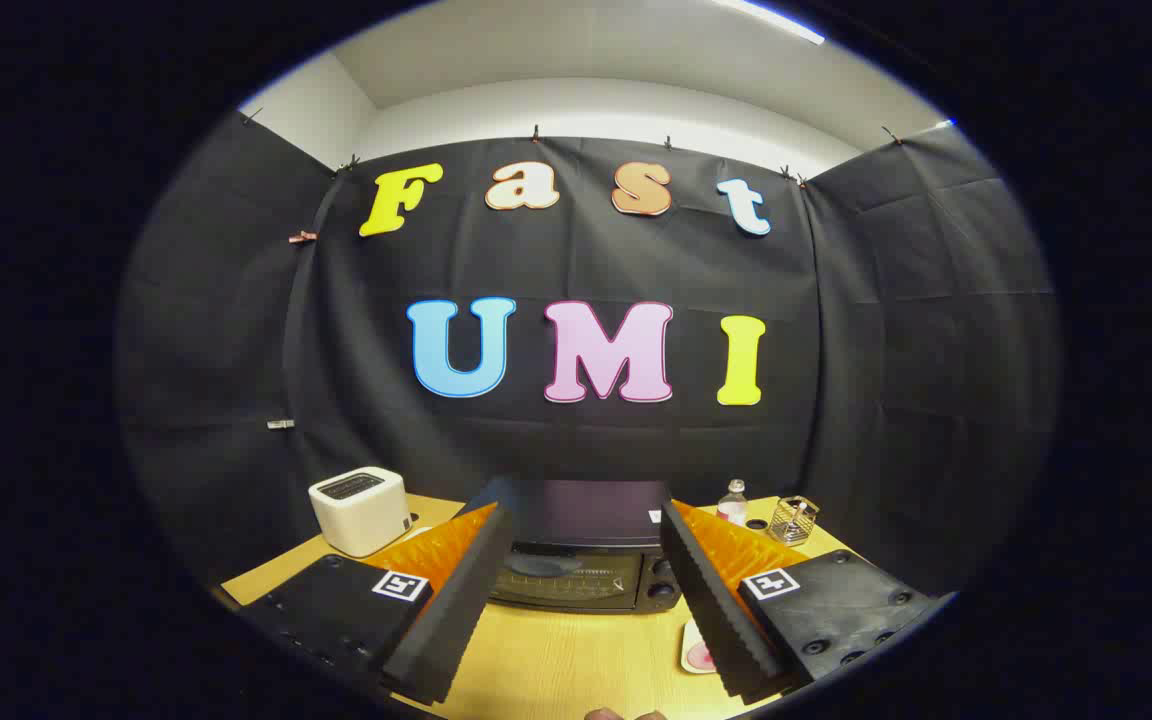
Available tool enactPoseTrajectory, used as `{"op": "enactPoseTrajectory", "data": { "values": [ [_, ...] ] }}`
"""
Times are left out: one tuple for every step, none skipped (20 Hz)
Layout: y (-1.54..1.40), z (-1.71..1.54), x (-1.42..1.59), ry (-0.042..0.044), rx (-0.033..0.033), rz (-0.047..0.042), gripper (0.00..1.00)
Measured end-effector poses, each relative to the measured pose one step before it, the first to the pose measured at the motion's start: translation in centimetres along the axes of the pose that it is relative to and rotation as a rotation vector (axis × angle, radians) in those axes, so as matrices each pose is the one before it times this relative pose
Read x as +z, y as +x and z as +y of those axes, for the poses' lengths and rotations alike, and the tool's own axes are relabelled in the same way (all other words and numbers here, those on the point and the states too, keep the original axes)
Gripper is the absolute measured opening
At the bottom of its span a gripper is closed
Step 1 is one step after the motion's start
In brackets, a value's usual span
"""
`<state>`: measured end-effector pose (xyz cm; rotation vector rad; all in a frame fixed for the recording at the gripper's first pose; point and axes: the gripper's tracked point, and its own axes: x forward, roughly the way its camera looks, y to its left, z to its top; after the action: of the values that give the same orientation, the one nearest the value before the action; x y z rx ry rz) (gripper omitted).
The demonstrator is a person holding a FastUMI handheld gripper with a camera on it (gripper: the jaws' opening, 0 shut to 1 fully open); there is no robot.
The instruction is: Open the toaster oven, put the food inside, and close the toaster oven door.
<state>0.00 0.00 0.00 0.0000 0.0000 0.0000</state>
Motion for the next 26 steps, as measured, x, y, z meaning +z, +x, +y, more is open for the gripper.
{"op": "enactPoseTrajectory", "data": {
  "values": [
    [-0.484,-0.394,0.009,-0.00464,-0.00714,-0.00051,0.98],
    [-0.025,-0.349,0.096,0.0034,-0.00434,-0.00181,0.98],
    [-0.281,-0.298,-0.184,0.00531,-0.00422,0.00194,0.98],
    [0.147,-0.084,-0.286,0.00391,-0.00164,0.00833,0.98],
    [0.177,0.003,-0.243,-0.00009,-0.00369,0.00875,0.98],
    [0.256,-0.113,-0.18,0.00005,-0.00379,0.0091,0.98],
    [0.232,-0.012,-0.119,0.00257,-0.00215,0.00661,0.98],
    [0.151,-0.004,-0.002,0.00231,-0.00128,0.00029,0.98],
    [0.138,-0.093,-0.08,-0.00302,-0.00191,0.00057,0.98],
    [0.166,-0.101,-0.061,-0.00357,-0.00285,0.00291,0.98],
    [0.091,-0.143,-0.238,-0.00072,-0.00082,0.00335,0.98],
    [0.131,-0.117,-0.187,0.00368,-0.00095,0.00795,0.98],
    [0.089,-0.115,-0.25,0.00416,-0.00212,0.00803,0.98],
    [0.128,-0.113,-0.166,0.0037,-0.0043,0.00464,0.98],
    [0.107,-0.111,-0.072,0.00316,-0.00469,0.0022,0.98],
    [0.188,-0.126,-0.197,0.00151,-0.00231,0.00303,0.98],
    [0.221,0.076,-0.284,-0.00002,-0.00136,0.00639,0.98],
    [0.335,0.085,-0.354,0.00028,-0.00055,0.01157,0.98],
    [0.22,-0.027,-0.386,0.00311,0.00086,0.01785,0.98],
    [0.129,-0.081,-0.261,0.00666,-0.00596,0.01566,0.98],
    [0.159,-0.245,0.041,0.00906,-0.00968,0.00718,0.98],
    [0.267,-0.055,0.013,0.01126,-0.00621,0.00591,0.98],
    [0.173,0.037,-0.048,0.00394,-0.00299,0.00499,0.98],
    [0.373,0.057,-0.046,-0.00151,-0.00052,0.00545,0.98],
    [0.407,0.203,-0.295,-0.00925,0.00004,0.00355,0.98],
    [0.586,0.204,-0.086,-0.0127,-0.00214,0.00507,0.98]
  ]
}}
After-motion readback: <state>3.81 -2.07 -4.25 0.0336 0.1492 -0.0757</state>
